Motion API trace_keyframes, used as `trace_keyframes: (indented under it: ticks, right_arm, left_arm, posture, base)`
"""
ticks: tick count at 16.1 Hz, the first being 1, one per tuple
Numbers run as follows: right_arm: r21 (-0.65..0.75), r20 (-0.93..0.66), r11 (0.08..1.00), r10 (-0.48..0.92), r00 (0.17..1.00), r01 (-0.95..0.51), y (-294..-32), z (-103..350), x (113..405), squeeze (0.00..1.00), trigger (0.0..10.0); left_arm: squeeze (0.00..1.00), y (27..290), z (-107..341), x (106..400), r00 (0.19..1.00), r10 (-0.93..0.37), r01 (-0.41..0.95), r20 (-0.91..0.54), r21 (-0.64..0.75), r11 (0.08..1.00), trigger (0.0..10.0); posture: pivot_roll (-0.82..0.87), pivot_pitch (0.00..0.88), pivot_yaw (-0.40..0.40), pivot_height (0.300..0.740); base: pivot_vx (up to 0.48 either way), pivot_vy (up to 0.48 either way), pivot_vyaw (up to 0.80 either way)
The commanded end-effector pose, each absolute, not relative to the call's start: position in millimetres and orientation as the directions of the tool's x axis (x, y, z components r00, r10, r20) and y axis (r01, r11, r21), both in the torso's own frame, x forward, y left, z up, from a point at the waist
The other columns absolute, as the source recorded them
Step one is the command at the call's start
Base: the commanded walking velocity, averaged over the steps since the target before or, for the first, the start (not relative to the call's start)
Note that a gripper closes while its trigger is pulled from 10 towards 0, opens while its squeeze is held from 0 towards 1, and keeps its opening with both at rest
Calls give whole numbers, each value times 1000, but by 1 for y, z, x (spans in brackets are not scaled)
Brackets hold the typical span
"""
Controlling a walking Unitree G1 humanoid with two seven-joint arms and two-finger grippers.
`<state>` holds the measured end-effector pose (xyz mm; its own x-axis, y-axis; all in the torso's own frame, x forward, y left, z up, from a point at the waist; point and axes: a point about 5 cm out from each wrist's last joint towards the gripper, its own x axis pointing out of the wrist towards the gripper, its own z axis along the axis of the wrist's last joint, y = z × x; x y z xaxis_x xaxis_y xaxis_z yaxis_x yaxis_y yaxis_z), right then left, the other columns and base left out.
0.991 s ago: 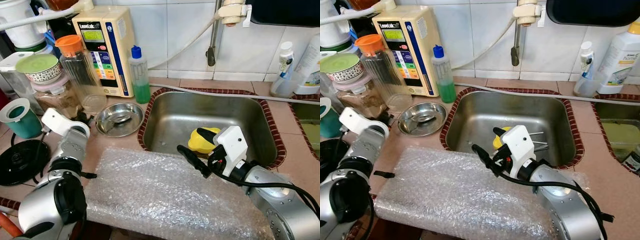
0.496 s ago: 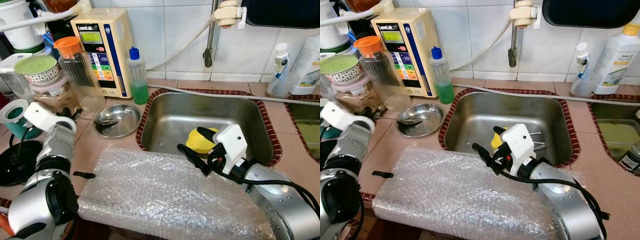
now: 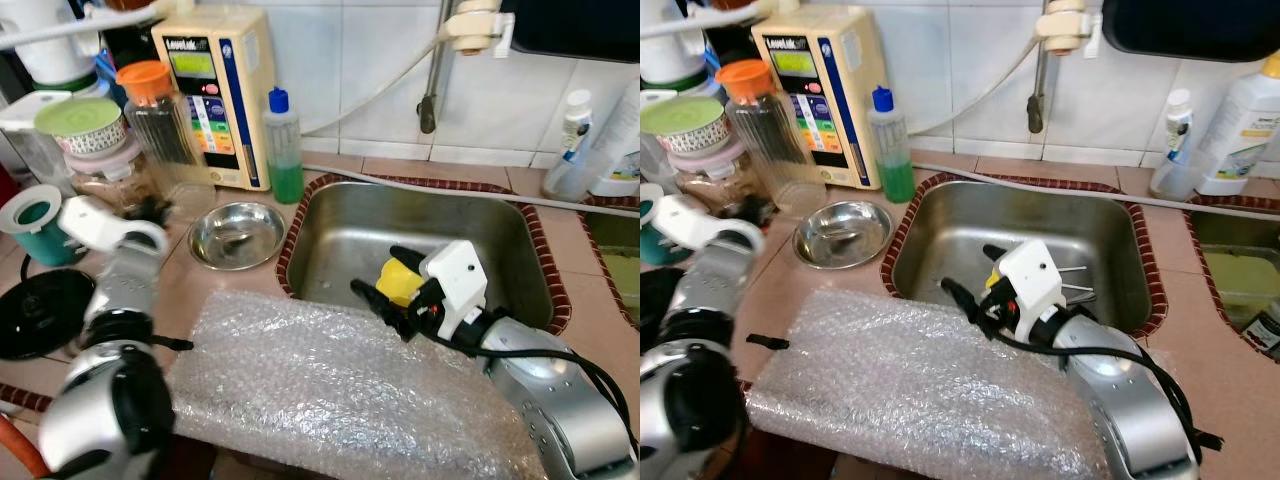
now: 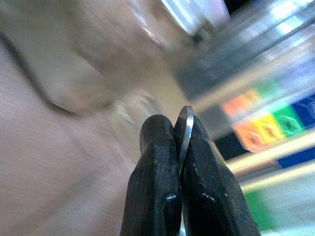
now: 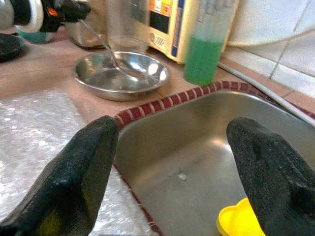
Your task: Kitchen organization
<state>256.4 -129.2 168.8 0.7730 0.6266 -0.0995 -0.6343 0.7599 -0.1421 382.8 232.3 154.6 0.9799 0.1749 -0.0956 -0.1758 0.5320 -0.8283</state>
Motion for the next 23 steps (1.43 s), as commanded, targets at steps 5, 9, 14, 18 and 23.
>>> trace_keyframes:
  ticks: [5,9,14,18,23]
  right_arm:
    - [-183,-45,833,524,851,-523,-141,174,272,0,10000]
    - [-228,-3,866,458,889,-446,-151,180,285,0,10000]
    - [-308,19,838,478,878,-450,-147,186,295,0,10000]
    - [-317,29,827,497,867,-464,-136,186,302,0,10000]
    - [-319,10,818,508,861,-479,-127,180,308,0,10000]
  left_arm:
    - [0,201,204,391,996,25,57,84,-833,550,0]
    - [0,169,219,385,979,-134,203,153,-775,598,0]
    - [0,119,202,369,929,-346,341,130,-666,663,0]
    - [0,77,200,350,852,-503,484,141,-577,658,0]
    - [0,56,203,337,801,-577,564,156,-518,643,0]
  posture:
    - [-53,0,97,740]
    - [-45,0,99,740]
    - [-38,0,100,740]
    - [-39,0,99,740]
    - [-36,0,97,740]
  base:
    - [0,0,0]
    - [0,0,0]
    - [0,0,0]
    - [0,0,0]
    - [0,0,0]
